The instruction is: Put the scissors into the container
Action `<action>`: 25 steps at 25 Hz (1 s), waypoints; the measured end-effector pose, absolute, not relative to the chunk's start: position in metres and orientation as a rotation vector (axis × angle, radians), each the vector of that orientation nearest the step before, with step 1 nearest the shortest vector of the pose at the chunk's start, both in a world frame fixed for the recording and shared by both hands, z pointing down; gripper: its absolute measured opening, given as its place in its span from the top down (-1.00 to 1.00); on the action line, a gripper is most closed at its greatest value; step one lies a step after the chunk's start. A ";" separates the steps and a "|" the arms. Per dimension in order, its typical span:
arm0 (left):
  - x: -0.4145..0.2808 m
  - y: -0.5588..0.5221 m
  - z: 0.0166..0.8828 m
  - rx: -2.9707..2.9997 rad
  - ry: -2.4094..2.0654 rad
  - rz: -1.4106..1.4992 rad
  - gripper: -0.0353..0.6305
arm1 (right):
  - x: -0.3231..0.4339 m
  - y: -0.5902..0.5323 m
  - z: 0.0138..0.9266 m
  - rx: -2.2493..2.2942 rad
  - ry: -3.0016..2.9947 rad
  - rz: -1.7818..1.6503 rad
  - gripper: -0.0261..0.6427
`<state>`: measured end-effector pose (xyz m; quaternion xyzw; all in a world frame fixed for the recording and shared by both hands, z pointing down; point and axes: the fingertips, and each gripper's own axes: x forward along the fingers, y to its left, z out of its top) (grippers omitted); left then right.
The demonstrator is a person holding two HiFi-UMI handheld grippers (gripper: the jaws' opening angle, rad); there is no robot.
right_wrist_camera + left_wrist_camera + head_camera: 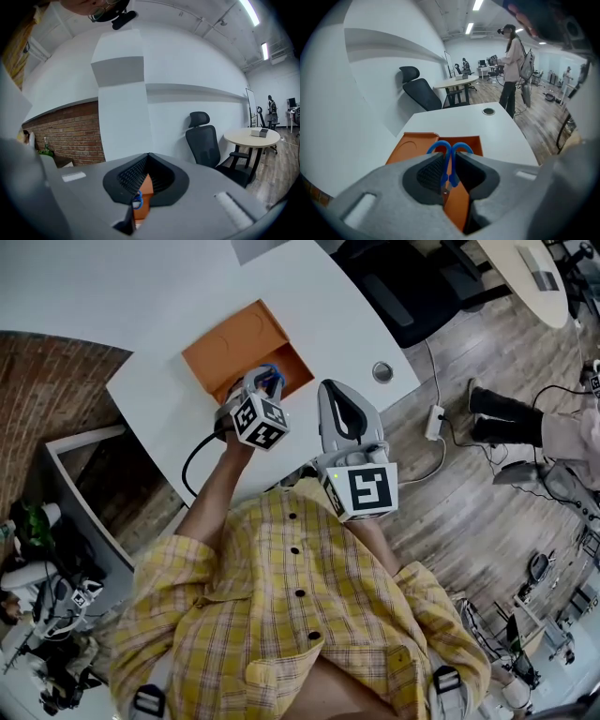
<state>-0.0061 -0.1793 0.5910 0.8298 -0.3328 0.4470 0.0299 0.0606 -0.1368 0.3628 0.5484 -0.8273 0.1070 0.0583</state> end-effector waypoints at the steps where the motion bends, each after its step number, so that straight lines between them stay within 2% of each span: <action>1: -0.006 -0.179 0.595 2.550 -1.017 1.379 0.65 | 0.061 -0.137 0.364 1.662 -2.503 0.328 0.90; 25: -0.008 -0.191 0.660 2.487 -0.878 1.427 0.64 | 0.065 -0.144 0.370 1.676 -2.470 0.341 0.90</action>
